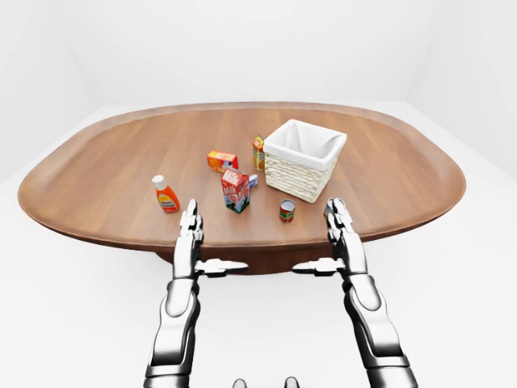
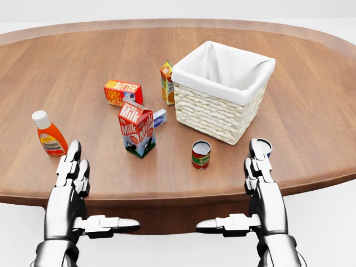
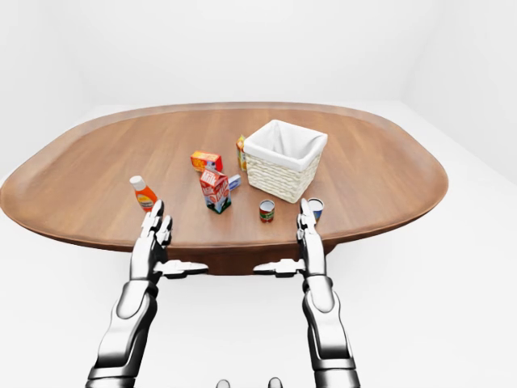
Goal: Pick up the alphabet soup, and put it in the basket.
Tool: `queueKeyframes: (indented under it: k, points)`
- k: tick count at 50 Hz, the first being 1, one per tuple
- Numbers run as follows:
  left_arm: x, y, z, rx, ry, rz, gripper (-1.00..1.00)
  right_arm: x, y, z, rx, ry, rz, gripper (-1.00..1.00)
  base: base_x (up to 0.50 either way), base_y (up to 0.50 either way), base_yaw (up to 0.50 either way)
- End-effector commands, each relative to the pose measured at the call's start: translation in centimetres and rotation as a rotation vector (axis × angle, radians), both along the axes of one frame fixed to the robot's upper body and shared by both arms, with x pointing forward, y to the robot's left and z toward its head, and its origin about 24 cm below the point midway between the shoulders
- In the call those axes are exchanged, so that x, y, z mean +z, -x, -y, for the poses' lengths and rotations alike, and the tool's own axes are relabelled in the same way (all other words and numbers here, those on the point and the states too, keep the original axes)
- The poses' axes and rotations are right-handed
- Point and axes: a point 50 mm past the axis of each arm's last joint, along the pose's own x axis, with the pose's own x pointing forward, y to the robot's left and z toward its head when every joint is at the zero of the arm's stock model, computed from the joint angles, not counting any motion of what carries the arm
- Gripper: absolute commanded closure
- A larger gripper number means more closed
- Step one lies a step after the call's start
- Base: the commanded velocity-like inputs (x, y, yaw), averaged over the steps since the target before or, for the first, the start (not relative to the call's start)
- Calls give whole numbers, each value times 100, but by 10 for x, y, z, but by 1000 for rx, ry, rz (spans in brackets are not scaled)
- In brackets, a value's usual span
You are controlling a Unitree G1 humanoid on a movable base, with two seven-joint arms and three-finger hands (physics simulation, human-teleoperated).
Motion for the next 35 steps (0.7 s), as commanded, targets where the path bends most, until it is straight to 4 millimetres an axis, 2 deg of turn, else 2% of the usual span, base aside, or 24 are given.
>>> queueKeyframes:
  k: [1,17,35]
  points:
    - [10,-2,-17,63,25,47,-100,-1,0,5,12,0,-8,-100,0,0,0]
    - [26,3,-27,148,48,131,-100,-3,0,6,12,-7,-11,-100,0,0,0]
    - [55,10,-60,334,156,260,-100,-1,1,5,15,-9,-11,-100,0,0,0]
